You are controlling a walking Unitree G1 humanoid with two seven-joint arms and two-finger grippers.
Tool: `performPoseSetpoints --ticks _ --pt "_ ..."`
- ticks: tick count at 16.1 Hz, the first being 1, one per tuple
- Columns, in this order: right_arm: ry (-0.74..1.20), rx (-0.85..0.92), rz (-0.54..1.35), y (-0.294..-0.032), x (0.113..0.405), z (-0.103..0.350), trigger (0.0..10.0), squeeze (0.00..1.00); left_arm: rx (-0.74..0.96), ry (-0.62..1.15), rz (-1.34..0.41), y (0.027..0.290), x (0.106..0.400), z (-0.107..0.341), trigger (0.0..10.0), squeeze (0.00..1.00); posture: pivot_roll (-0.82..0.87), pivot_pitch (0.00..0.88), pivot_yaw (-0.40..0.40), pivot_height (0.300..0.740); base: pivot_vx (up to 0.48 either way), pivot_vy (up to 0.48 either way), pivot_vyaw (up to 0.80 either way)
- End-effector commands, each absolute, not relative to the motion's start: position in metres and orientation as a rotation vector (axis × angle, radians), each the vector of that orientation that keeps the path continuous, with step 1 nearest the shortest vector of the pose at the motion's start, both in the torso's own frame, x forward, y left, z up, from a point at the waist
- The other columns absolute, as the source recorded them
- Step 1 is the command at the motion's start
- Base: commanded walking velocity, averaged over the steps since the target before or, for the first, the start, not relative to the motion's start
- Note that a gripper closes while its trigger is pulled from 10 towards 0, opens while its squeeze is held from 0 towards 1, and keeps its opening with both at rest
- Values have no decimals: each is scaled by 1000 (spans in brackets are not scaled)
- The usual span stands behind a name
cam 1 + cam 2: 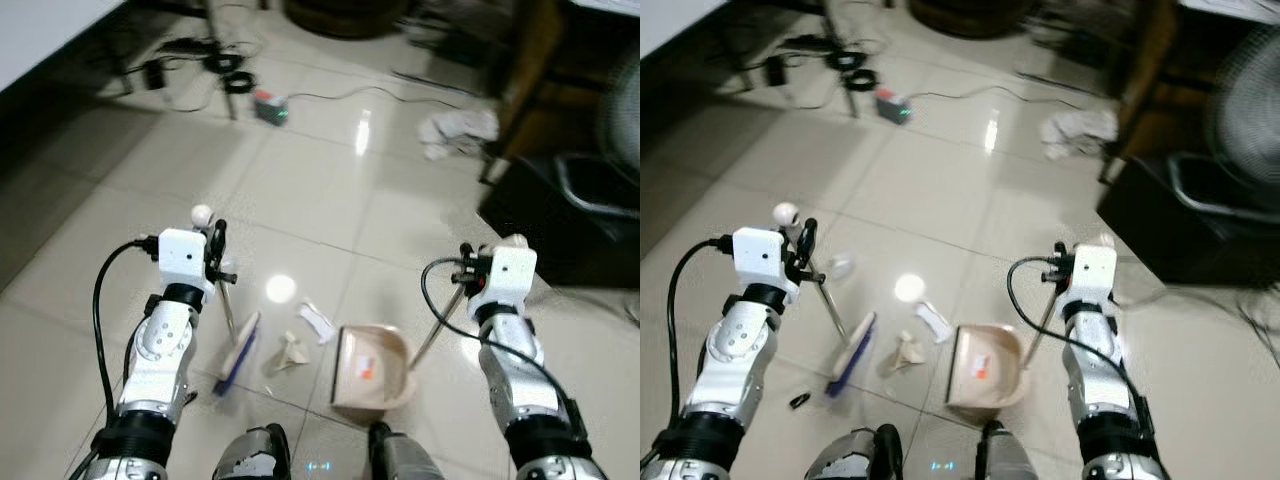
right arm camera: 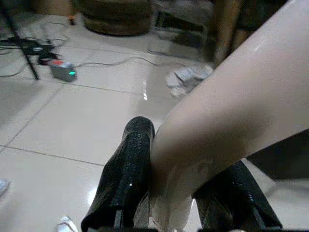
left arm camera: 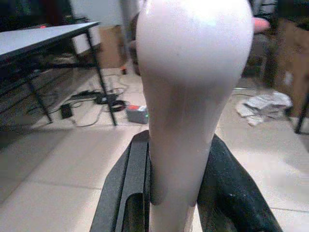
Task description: Sweep floor
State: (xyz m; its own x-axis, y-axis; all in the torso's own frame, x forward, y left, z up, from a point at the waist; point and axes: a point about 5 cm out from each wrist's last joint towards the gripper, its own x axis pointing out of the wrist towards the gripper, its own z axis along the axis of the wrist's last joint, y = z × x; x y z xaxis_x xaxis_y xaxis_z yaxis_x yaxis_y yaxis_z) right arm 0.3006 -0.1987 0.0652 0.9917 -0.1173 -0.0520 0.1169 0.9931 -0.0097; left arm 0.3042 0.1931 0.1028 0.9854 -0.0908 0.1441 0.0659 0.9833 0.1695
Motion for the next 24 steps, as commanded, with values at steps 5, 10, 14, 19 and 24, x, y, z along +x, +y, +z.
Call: performPoseSetpoints --ticks 5,10,14,19,24 --pt "52 -4 -154 -206 296 66 10000 0 182 -170 -117 190 303 109 10000 0 -7 147 39 740 0 443 -800" --pt "64 -28 -119 -205 302 68 10000 0 235 -176 -90 191 303 109 10000 0 -4 124 33 740 0 145 -320" --pt "46 -13 -86 -200 306 71 10000 0 181 -164 -56 194 304 108 10000 0 -1 108 30 740 0 -332 0" --pt "40 -13 -47 -194 314 74 10000 0 197 -172 -29 194 306 112 10000 0 30 104 16 740 0 0 0" --pt "51 1 -32 -188 316 71 10000 0 213 -197 -54 195 312 120 10000 0 43 80 9 740 0 0 0"
